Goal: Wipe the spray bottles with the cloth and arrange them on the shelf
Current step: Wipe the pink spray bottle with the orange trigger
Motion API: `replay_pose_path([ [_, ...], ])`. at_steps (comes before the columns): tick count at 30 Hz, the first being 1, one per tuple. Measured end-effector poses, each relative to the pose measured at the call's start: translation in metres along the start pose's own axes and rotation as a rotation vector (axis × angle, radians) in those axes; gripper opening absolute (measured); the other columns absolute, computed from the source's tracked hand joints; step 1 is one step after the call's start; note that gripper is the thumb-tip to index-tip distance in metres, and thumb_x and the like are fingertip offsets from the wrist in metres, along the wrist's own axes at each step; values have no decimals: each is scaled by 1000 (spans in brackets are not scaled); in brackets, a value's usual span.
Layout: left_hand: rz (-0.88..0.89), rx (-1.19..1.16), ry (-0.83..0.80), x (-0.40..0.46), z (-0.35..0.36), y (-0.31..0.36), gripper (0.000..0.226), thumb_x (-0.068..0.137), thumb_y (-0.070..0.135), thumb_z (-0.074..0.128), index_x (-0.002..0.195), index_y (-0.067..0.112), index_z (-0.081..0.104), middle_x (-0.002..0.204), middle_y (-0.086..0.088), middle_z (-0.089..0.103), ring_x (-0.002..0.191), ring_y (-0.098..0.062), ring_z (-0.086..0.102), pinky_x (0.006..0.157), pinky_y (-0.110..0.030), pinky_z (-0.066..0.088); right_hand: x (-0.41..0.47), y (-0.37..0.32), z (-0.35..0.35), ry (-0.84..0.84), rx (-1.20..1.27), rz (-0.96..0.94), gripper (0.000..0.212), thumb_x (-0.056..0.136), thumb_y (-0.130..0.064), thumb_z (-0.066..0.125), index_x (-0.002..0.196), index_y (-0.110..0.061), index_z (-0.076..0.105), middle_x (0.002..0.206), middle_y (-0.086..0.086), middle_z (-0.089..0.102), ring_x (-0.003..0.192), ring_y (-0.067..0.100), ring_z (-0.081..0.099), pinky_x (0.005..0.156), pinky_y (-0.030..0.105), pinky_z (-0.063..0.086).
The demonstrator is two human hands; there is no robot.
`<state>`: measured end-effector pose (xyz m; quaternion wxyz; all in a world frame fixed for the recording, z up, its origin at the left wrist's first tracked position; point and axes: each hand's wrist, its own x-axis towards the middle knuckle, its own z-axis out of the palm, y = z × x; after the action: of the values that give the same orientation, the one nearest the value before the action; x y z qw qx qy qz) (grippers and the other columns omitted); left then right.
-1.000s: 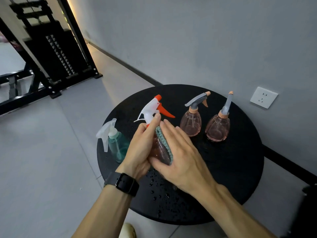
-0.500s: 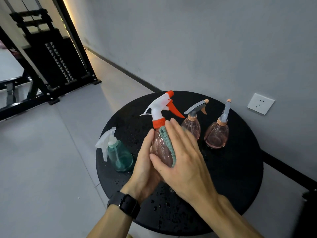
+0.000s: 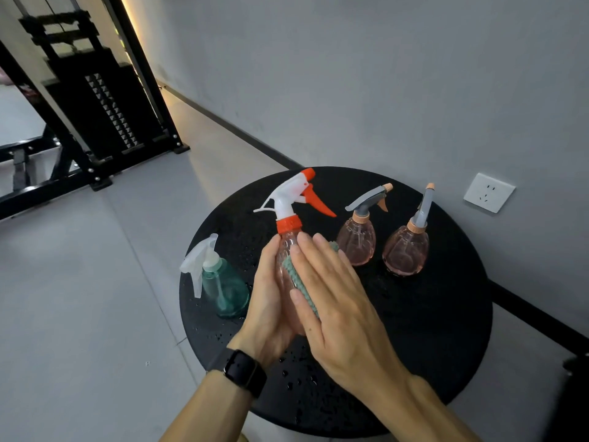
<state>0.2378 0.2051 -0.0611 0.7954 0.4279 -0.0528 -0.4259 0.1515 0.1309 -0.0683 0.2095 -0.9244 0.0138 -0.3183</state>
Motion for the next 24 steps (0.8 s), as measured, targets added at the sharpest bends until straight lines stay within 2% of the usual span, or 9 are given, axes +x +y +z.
replay_pose_path([
  [4,-34,9,-3,4,-5,3,55,92,61,44,77,19,76,86,-3,74,85,-18,68,98,-36,41,-3,1,4,23,9,-36,48,103,-24,37,148,-11,28,158,1,26,148,17,19,119,45,22],
  [6,-45,26,-5,4,-5,4,53,91,62,45,83,19,76,93,-4,73,92,-20,66,104,-40,37,-1,2,3,19,18,-22,48,103,-24,37,148,-11,28,158,1,26,148,15,18,119,43,22],
  [8,-57,80,-24,1,-1,4,56,89,62,46,99,15,75,107,-8,70,103,-24,64,106,-43,39,4,3,0,4,32,13,48,103,-24,35,148,-12,30,158,0,27,148,13,18,119,42,23],
  [11,-125,204,-29,-6,4,3,71,80,66,48,123,12,64,117,-16,65,106,-29,63,84,-43,51,15,5,-7,-39,79,91,48,103,-28,31,149,-14,33,158,-4,27,148,6,15,118,36,25],
  [14,-180,178,-69,-8,1,5,69,84,66,44,125,13,64,110,-14,64,90,-26,66,62,-34,54,20,7,-11,-77,98,119,50,103,-32,28,150,-16,32,159,-8,25,147,1,11,119,27,20],
  [17,-135,130,-97,-9,-1,8,62,89,67,43,119,20,69,111,-10,69,96,-27,67,69,-39,56,19,6,-10,-68,110,119,50,103,-31,29,151,-16,29,159,-10,21,147,2,9,119,25,16],
  [19,-93,119,-63,-8,-3,6,62,90,63,48,124,15,66,121,-14,66,111,-33,63,89,-50,54,16,2,-8,-47,92,91,49,103,-29,30,151,-14,30,160,-6,22,148,6,11,119,31,22],
  [21,-58,67,-23,-6,-5,5,69,90,60,53,134,7,57,133,-19,56,129,-39,50,112,-54,36,11,-1,-5,-11,78,53,49,104,-27,32,150,-11,32,159,-2,25,149,11,14,118,36,26],
  [24,-31,-42,-12,-1,-9,6,75,85,60,63,136,6,53,136,-19,46,130,-35,44,120,-49,24,3,-4,0,35,92,-3,47,103,-24,36,148,-8,34,158,3,28,148,18,18,115,45,31],
])
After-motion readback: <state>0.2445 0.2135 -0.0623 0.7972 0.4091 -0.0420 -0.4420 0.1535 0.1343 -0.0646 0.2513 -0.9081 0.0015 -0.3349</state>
